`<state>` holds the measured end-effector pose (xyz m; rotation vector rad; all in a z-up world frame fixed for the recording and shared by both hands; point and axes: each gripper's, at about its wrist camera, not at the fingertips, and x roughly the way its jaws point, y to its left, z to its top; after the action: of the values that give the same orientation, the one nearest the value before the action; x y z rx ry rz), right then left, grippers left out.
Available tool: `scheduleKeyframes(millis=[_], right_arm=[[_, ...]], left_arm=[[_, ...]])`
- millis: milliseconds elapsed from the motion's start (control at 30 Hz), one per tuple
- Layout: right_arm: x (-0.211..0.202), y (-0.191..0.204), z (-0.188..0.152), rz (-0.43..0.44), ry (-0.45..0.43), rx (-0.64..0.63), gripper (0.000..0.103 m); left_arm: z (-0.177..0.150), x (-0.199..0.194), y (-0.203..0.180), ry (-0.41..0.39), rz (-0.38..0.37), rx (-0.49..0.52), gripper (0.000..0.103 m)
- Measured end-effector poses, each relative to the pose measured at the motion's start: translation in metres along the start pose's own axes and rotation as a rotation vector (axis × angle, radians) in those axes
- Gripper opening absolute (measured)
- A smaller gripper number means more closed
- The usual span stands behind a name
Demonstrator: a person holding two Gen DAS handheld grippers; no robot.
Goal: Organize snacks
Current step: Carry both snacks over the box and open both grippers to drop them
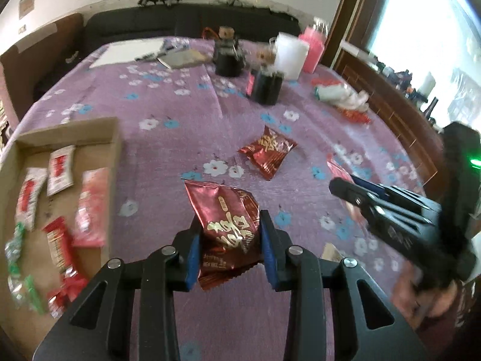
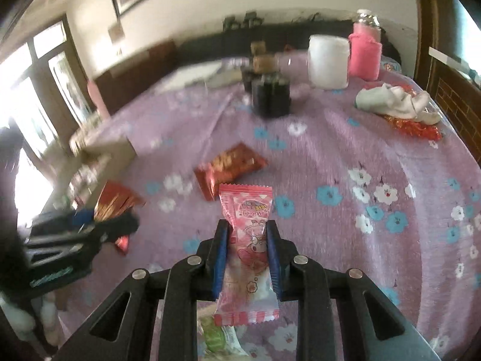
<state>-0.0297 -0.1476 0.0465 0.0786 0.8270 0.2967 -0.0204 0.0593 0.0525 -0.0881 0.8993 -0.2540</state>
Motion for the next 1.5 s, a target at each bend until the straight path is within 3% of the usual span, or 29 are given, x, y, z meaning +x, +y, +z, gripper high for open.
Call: scheduleKeyframes(millis=[133,300,433,567,933,1100,1367,1467,1500], right_arm=[[-0.004,-0.005,0.000,0.014,-0.041,0.055,0.025],[-0.005,-0.003,-0.001,0.034,-0.060,0.078,0.025],[-0.003,0.015,-0.004,0.022,-0.041,0.058,0.025],[-0.011,0.049,-0.009,0.095,-0.029,0.042,0.025],[-0.011,0.217,-0.030,0.260,0.060,-0.255,0.024],[0.002,0.257,-0.045,0.285,0.102,-0.315,0.024],[0.019,0.290,-0.060,0.285,0.141,-0.370,0.024],[0.022,0.295,-0.063,0.281,0.143,-0.385,0.026],[0.023,0.297,-0.064,0.278,0.139,-0.392,0.028]], left_arm=[[-0.016,-0.042,0.035,-0.058,0.012,-0.079,0.032],[-0.044,-0.088,0.100,-0.124,0.083,-0.225,0.032],[-0.064,-0.107,0.144,-0.133,0.143,-0.313,0.032],[-0.080,-0.113,0.172,-0.122,0.185,-0.355,0.032],[-0.102,-0.104,0.188,-0.083,0.225,-0.350,0.032],[-0.108,-0.100,0.195,-0.061,0.241,-0.356,0.032],[-0.108,-0.118,0.194,-0.117,0.236,-0.374,0.033],[-0.107,-0.131,0.190,-0.157,0.274,-0.362,0.046],[-0.106,-0.134,0.189,-0.167,0.287,-0.359,0.055]])
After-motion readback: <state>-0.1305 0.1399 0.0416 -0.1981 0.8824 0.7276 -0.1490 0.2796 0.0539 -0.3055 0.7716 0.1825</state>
